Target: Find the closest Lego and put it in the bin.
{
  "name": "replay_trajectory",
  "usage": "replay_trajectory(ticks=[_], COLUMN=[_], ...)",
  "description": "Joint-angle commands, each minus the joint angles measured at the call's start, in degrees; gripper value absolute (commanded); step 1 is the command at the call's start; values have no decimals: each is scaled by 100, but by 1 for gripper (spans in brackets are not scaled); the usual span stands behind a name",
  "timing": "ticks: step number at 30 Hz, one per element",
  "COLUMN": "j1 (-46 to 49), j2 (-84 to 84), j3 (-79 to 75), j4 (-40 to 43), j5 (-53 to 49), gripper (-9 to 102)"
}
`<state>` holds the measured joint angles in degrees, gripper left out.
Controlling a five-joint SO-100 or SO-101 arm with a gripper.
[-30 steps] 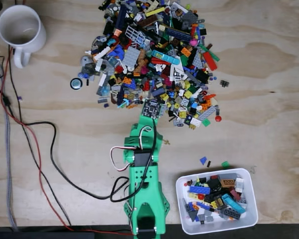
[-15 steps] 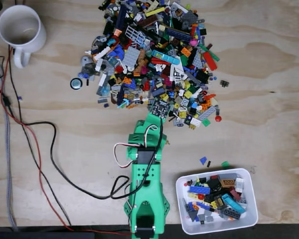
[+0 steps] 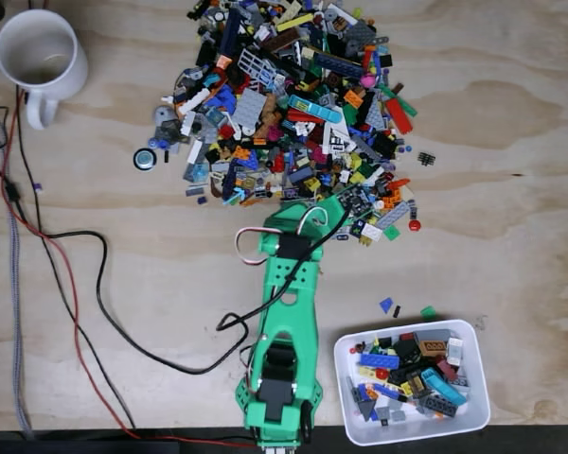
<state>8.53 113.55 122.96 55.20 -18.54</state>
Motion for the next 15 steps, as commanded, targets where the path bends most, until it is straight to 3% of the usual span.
replay_trajectory(ticks=[1, 15], j1=[396, 809], j2=[-562, -1775], j3=[-817, -870], j4=[-369, -809], j5=[1292, 1731], gripper=[15, 12])
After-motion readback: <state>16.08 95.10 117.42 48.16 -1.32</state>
